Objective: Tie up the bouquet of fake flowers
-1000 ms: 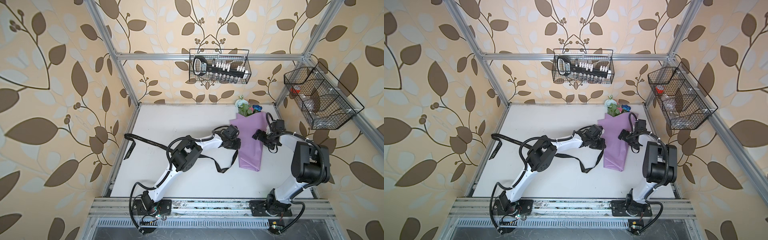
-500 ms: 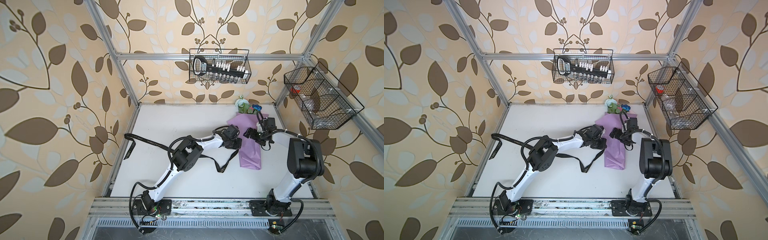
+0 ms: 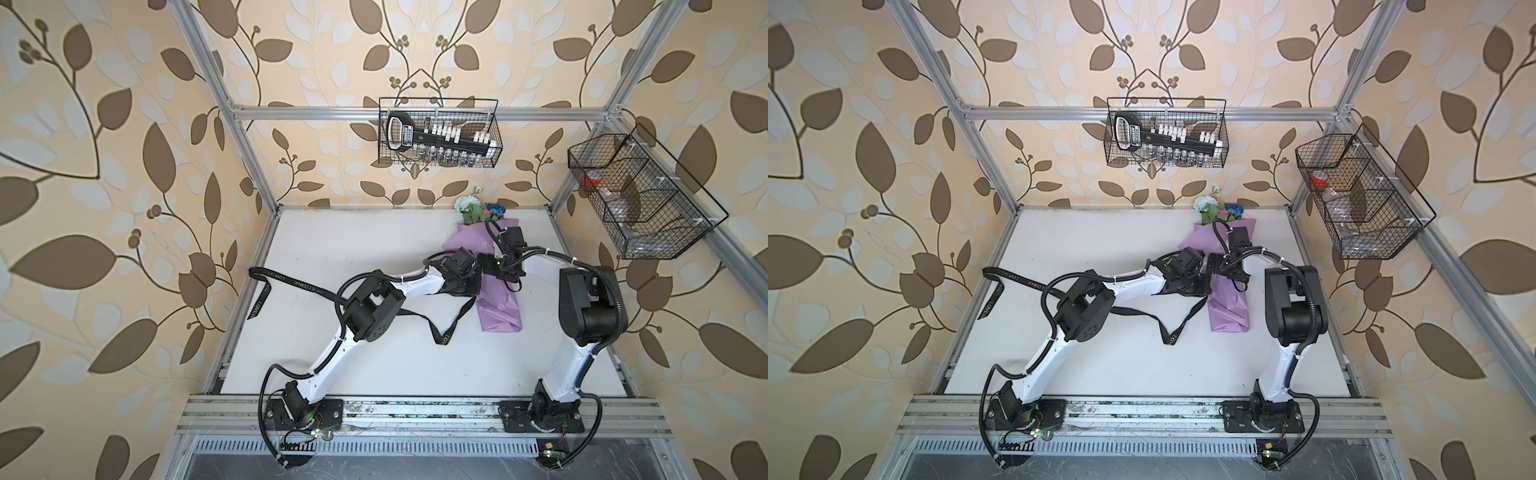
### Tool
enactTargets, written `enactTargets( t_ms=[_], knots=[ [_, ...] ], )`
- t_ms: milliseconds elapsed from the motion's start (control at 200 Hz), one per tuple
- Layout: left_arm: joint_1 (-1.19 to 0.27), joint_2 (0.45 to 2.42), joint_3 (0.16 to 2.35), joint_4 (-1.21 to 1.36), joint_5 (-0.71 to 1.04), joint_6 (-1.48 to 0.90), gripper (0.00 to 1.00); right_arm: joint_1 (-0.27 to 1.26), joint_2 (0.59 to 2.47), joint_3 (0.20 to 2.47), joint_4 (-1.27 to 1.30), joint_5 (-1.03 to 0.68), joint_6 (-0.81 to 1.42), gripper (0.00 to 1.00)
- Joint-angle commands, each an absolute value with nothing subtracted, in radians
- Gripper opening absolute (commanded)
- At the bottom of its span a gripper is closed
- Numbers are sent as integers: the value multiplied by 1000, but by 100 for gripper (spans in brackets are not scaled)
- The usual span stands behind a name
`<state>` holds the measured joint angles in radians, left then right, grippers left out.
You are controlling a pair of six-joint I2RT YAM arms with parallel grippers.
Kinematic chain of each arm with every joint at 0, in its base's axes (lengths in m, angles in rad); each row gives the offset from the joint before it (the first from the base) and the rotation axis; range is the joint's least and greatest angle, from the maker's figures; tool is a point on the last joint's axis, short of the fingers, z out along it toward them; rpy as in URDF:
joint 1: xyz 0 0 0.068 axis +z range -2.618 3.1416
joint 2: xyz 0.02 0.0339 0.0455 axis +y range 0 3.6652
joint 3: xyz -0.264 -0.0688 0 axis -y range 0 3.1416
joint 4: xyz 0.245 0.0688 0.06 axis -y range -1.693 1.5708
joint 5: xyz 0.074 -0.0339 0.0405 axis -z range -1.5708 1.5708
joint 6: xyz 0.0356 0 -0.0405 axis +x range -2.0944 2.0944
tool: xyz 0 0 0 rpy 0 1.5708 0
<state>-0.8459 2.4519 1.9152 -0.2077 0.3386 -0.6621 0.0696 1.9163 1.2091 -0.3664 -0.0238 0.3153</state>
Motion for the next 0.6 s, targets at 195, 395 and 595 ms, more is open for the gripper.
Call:
enactTargets(
  t_ms=[195, 395, 595],
  knots=[
    [-866, 2427, 1885, -189, 356, -631, 3, 117, 2090, 1242, -603, 142, 297, 72],
    [-865, 2339, 1805, -141, 357, -641, 16, 110, 2110, 1298, -644, 229, 276, 18],
    [-865, 2193, 1691, -91, 350, -627, 45, 61, 2046, 1310, -654, 279, 258, 0]
  ],
)
